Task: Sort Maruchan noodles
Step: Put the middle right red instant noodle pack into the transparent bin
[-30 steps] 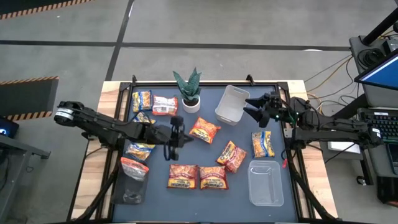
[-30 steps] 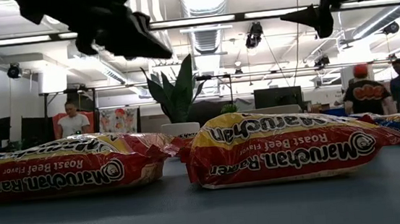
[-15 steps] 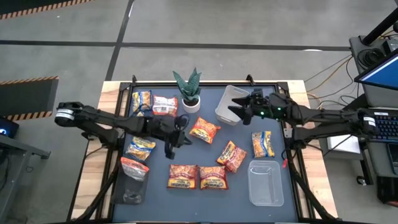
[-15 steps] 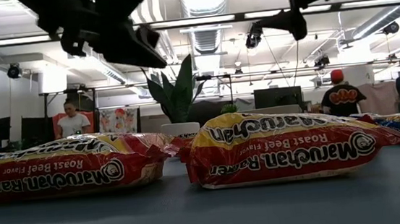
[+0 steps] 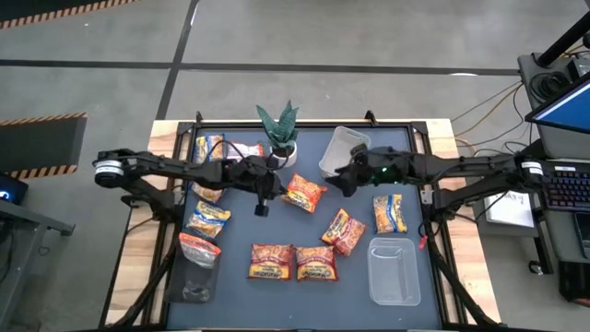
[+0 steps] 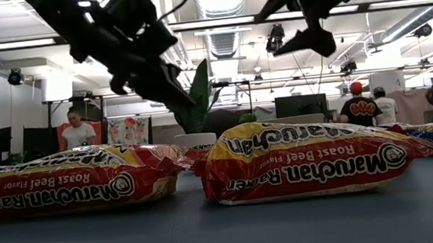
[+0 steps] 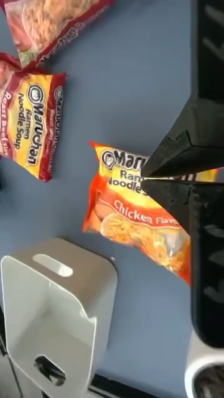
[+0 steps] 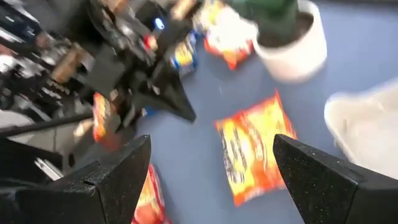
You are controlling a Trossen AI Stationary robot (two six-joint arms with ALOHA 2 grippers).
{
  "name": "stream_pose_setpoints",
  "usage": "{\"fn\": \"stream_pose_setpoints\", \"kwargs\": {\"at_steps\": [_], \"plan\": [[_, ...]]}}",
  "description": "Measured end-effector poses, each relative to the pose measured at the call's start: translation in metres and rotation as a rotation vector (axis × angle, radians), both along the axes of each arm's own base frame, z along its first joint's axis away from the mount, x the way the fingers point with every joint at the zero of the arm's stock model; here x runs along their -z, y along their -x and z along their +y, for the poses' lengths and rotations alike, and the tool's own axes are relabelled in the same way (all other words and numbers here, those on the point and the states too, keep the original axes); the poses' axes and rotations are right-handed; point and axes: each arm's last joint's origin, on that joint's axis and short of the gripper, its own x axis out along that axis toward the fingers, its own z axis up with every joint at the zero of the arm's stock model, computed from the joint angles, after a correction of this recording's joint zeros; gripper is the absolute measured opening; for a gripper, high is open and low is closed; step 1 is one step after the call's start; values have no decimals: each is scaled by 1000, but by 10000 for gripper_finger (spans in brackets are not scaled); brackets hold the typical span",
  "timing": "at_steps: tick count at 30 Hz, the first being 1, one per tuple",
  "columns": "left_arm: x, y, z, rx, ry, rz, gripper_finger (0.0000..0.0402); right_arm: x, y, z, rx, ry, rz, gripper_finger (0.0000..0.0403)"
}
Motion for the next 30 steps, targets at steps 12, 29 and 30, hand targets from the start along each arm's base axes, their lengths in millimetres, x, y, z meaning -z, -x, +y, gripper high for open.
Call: {"fn": "stream_pose_setpoints", "kwargs": {"at_steps": [12, 29, 30], "plan": [[30, -16, 2, 24, -23, 23, 0, 25, -21, 30, 15, -183, 415, 328], [27, -17, 1, 22, -17, 6, 0, 67, -44, 48, -122, -342, 855, 328], [27, -17, 1, 22, -17, 5, 0, 68, -47, 48, -127, -335, 857, 328]]}}
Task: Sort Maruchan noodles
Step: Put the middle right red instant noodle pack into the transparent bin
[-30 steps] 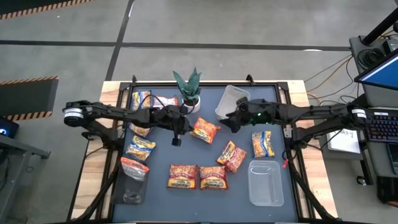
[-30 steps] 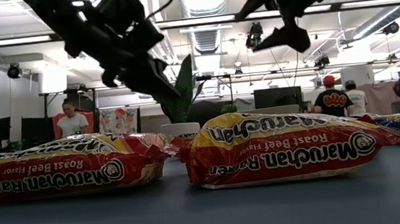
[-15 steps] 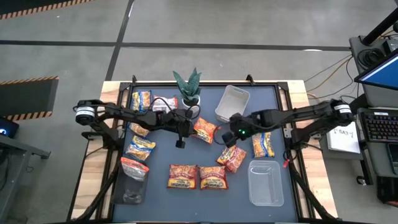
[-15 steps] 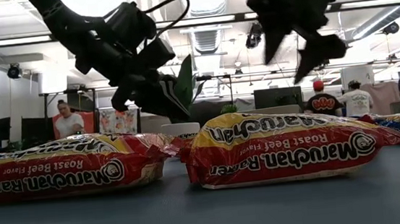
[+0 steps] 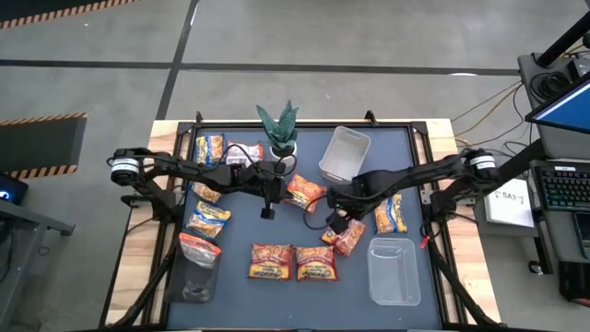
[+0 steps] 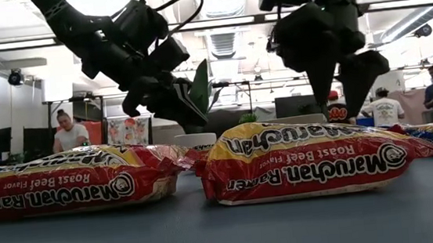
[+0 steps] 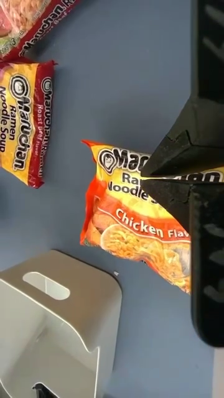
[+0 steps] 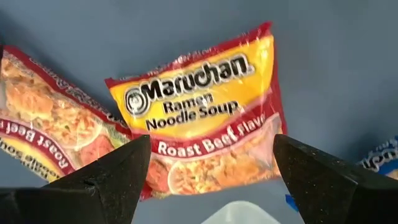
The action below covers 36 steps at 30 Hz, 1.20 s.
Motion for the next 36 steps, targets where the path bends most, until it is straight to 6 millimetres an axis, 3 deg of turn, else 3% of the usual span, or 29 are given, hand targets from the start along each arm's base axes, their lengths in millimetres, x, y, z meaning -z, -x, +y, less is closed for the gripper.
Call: {"fn": "stream_pose_setpoints", "kwargs": {"at_steps": [13, 16, 19, 23, 30, 34, 36], "plan": [[0, 0, 0, -1, 0, -1, 0, 6, -11, 3, -48, -35, 14, 322], [0, 0, 0, -1, 0, -2, 0, 3, -10, 5, -57, -81, 2, 270], [-1, -1, 0, -1, -1, -10, 0, 4, -9, 10, -150, -64, -7, 173], [-3, -2, 0, -5, 2, -30, 0, 22, -9, 20, -257, -57, 47, 37], [-5, -3, 0, -6, -1, -54, 0, 40, -23, 25, -310, 23, 5, 10], [-5, -3, 0, -7, 1, -56, 0, 27, -37, 19, -270, 264, -188, 9], [-6, -3, 0, -12, 8, -58, 0, 10, -38, 15, -265, 327, -291, 9]]}}
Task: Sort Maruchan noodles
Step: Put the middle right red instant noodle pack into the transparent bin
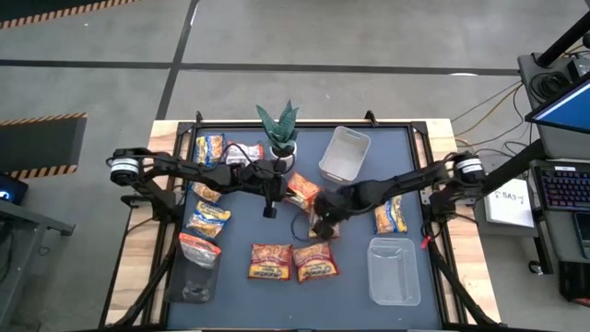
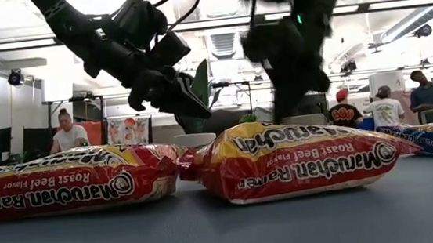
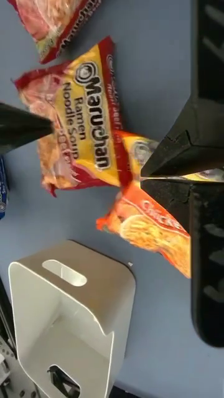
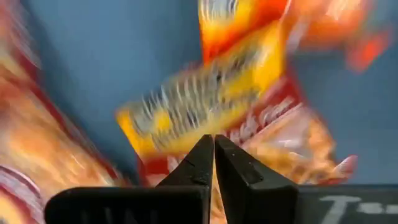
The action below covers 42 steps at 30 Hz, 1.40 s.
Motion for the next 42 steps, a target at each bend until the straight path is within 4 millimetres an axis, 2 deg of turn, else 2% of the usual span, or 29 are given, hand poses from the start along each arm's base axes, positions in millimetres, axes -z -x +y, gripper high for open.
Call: {"fn": "stream_pose_setpoints", "kwargs": {"at_steps": [3, 10, 15, 21, 27, 32, 36, 42], "plan": [[-3, 1, -1, 5, 16, -9, 0, -24, 6, -4, -3, -3, -82, 9], [-7, -1, -8, 73, 124, -29, 0, -45, 39, -8, 35, -31, -113, 9], [-14, -5, -18, 74, 182, -45, 0, -36, 66, -10, 79, -60, -95, 8], [-18, -11, -37, 86, 268, -93, 0, -9, 90, -12, 120, -80, -114, 9], [-12, -17, -54, 78, 360, -101, 0, 14, 97, -13, 128, -92, -150, 9], [-1, -29, -68, 101, 417, -176, 0, 15, 98, -13, 123, -98, -145, 9], [13, -38, -70, 58, 424, -170, 0, 10, 96, -12, 101, -113, -160, 11], [31, -52, -73, 33, 444, -125, 0, 8, 96, -11, 77, -148, -154, 53]]}}
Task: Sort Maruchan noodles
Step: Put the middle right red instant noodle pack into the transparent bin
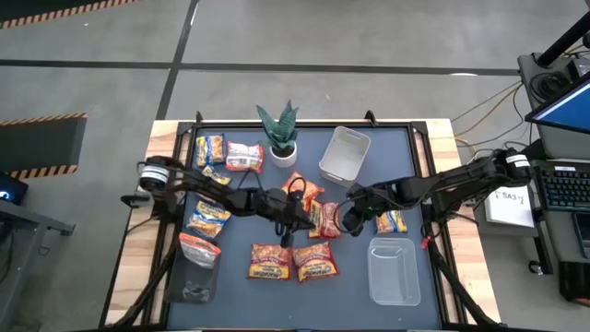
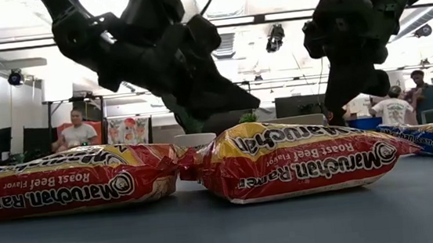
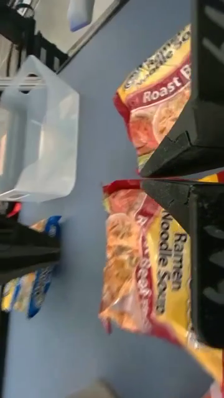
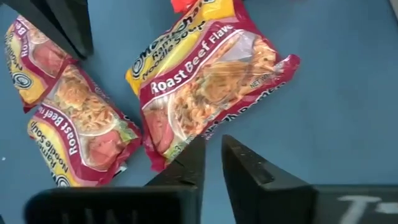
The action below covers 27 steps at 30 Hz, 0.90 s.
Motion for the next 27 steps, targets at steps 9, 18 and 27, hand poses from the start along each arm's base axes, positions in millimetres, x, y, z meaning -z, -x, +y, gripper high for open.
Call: {"fn": "stream_pose_setpoints", "kwargs": {"at_steps": [9, 18, 27], "plan": [[14, -3, 2, -56, -30, 36, 0, 0, 0, 0, 10, -5, 3, 173], [19, -3, -4, -65, -51, 44, 0, 0, 0, 0, 46, -52, 5, 262], [24, -3, -8, -71, -61, 58, 0, 3, 0, 0, 105, -92, 13, 322]]}}
